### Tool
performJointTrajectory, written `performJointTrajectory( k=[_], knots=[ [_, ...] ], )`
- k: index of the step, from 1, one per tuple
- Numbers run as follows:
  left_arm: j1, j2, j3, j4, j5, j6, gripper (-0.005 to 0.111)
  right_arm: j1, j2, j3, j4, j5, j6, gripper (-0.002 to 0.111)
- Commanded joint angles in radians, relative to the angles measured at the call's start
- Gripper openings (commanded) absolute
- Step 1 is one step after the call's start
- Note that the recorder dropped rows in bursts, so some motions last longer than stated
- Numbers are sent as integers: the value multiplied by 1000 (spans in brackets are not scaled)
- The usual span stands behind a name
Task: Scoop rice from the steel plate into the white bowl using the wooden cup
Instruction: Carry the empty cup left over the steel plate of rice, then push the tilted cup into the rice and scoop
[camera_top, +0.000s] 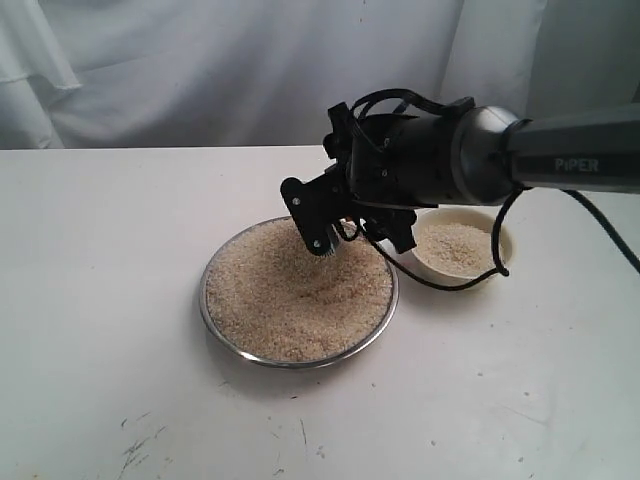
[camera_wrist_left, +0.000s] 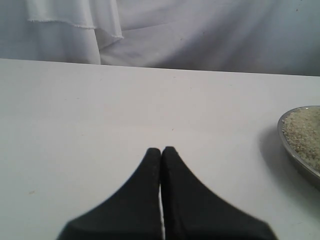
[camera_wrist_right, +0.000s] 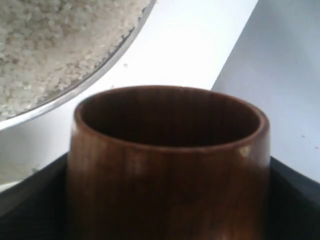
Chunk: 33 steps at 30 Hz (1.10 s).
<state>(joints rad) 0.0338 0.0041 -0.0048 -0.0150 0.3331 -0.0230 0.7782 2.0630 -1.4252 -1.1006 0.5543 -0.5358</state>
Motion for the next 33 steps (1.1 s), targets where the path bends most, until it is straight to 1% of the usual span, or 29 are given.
performJointTrajectory(
  k=[1, 20, 25, 33],
  knots=[
    [-3, -4, 5, 1, -14, -1, 0, -7, 40, -9, -120, 0, -7, 0],
    [-3, -4, 5, 1, -14, -1, 0, 0, 88, -10, -237, -5, -11, 0],
    [-3, -4, 5, 1, -14, -1, 0, 16, 133, -10, -313, 28, -11, 0],
    [-3, -4, 5, 1, -14, -1, 0, 43, 160, -10, -331, 26, -11, 0]
  ],
)
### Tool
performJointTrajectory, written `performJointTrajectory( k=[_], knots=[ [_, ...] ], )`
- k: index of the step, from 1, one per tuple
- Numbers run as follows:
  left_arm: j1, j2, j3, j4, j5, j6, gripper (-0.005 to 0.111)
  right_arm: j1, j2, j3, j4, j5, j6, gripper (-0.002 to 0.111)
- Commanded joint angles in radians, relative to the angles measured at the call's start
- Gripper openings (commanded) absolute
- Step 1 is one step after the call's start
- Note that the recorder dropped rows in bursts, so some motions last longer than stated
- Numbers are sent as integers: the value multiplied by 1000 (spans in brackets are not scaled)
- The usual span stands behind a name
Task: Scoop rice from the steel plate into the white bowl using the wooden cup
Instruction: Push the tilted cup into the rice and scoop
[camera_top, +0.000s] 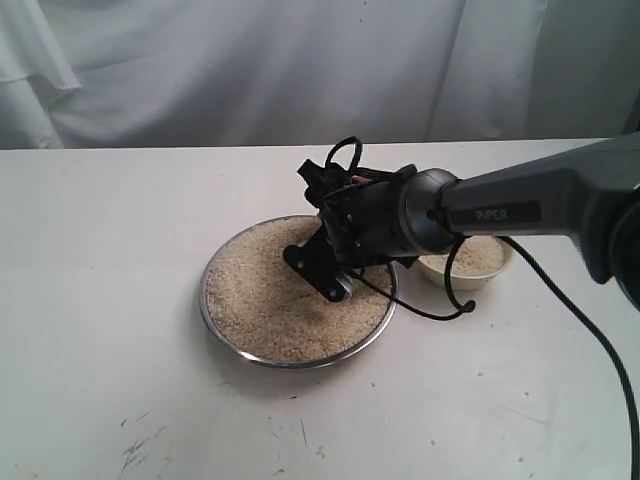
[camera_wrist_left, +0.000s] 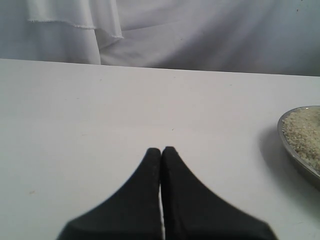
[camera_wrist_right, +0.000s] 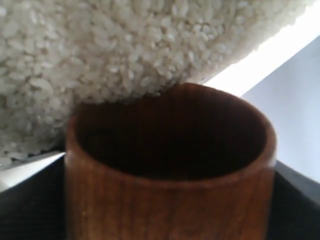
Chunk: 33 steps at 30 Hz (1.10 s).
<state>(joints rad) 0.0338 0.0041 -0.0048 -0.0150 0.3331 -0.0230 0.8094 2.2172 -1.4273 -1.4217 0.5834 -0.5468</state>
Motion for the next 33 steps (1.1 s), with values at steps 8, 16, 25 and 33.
performJointTrajectory(
  k=[8, 16, 25, 33],
  knots=[
    [-3, -4, 5, 1, -14, -1, 0, 60, 11, -8, 8, -3, 4, 0],
    [-3, -4, 5, 1, -14, -1, 0, 104, 33, -8, 35, 0, 4, 0],
    [-3, -4, 5, 1, -14, -1, 0, 127, 54, -7, 55, 13, 9, 0],
    [-3, -4, 5, 1, -14, -1, 0, 127, 55, -7, 106, 15, 27, 0]
  ],
)
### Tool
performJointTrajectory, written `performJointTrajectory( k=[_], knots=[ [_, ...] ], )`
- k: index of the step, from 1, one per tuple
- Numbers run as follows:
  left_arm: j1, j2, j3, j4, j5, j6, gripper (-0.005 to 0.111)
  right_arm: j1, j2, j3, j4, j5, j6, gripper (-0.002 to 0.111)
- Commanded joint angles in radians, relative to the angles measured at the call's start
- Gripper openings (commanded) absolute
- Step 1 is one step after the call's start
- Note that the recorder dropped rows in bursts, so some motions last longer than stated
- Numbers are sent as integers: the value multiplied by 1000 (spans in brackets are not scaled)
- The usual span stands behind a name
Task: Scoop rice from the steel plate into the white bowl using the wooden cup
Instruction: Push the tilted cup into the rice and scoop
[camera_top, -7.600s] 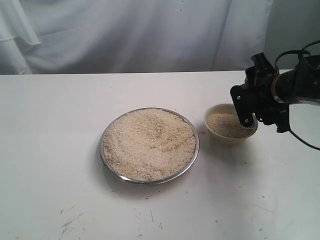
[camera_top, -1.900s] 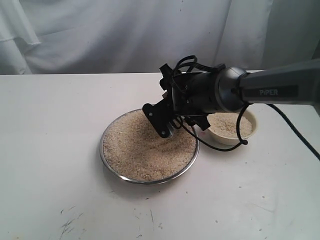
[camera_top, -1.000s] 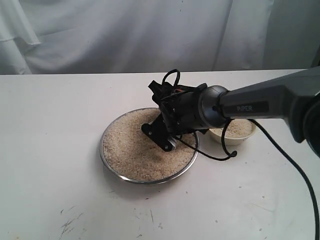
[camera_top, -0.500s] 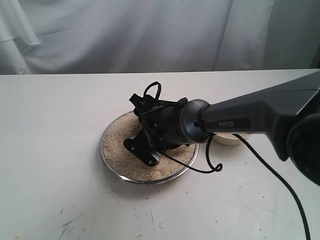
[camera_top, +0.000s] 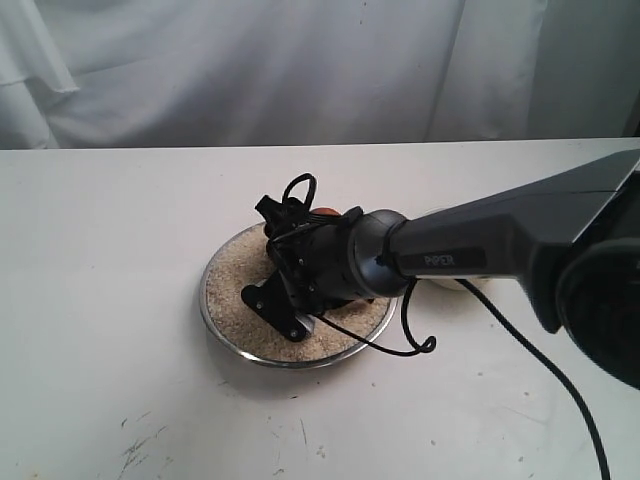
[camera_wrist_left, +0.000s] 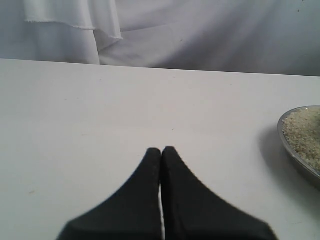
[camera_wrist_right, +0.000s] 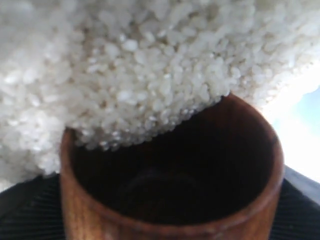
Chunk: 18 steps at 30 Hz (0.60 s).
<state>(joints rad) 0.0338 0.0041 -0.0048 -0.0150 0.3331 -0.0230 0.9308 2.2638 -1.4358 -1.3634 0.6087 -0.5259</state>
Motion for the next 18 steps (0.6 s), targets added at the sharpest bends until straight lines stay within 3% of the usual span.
performJointTrajectory(
  k=[1, 18],
  knots=[
    [-3, -4, 5, 1, -14, -1, 0, 5, 8, 2, 50, -10, 7, 0],
    [-3, -4, 5, 1, -14, -1, 0, 5, -39, 2, 215, -81, -12, 0]
  ],
)
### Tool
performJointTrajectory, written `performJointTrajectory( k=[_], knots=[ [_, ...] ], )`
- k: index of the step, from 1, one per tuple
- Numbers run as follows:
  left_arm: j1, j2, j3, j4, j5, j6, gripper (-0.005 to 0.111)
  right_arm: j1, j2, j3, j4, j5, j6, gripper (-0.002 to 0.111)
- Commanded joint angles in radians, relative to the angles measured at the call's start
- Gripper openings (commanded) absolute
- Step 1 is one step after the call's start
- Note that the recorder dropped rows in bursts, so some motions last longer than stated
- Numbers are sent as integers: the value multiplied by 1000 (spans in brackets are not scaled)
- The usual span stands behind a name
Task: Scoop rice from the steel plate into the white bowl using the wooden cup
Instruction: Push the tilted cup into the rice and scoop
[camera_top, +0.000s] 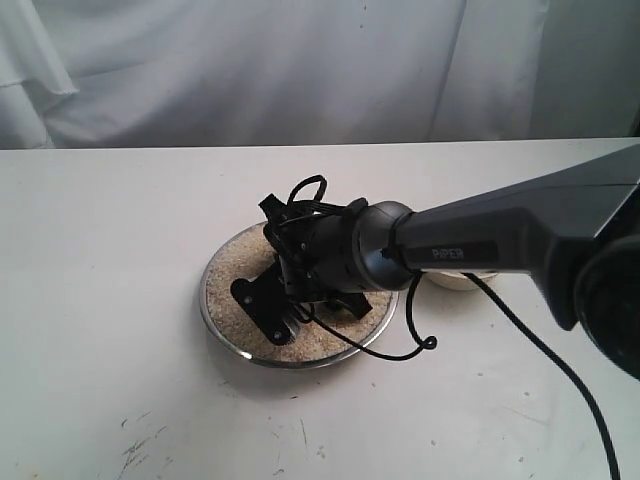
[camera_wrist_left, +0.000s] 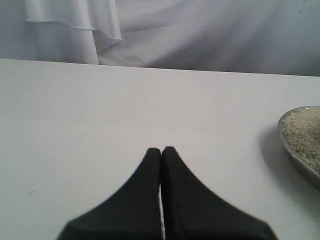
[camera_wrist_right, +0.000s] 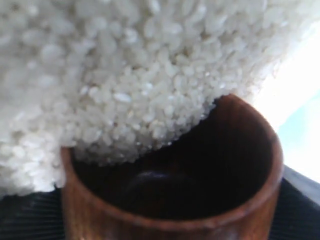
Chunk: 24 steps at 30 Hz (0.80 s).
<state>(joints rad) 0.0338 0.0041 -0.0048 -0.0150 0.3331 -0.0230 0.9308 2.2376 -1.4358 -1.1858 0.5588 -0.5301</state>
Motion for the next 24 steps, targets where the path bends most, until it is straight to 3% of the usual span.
performJointTrajectory(
  k=[1, 24],
  knots=[
    [-3, -4, 5, 1, -14, -1, 0, 5, -12, 2, 46, -34, -8, 0],
    [-3, -4, 5, 1, -14, -1, 0, -1, -64, 2, 262, -96, -1, 0]
  ],
)
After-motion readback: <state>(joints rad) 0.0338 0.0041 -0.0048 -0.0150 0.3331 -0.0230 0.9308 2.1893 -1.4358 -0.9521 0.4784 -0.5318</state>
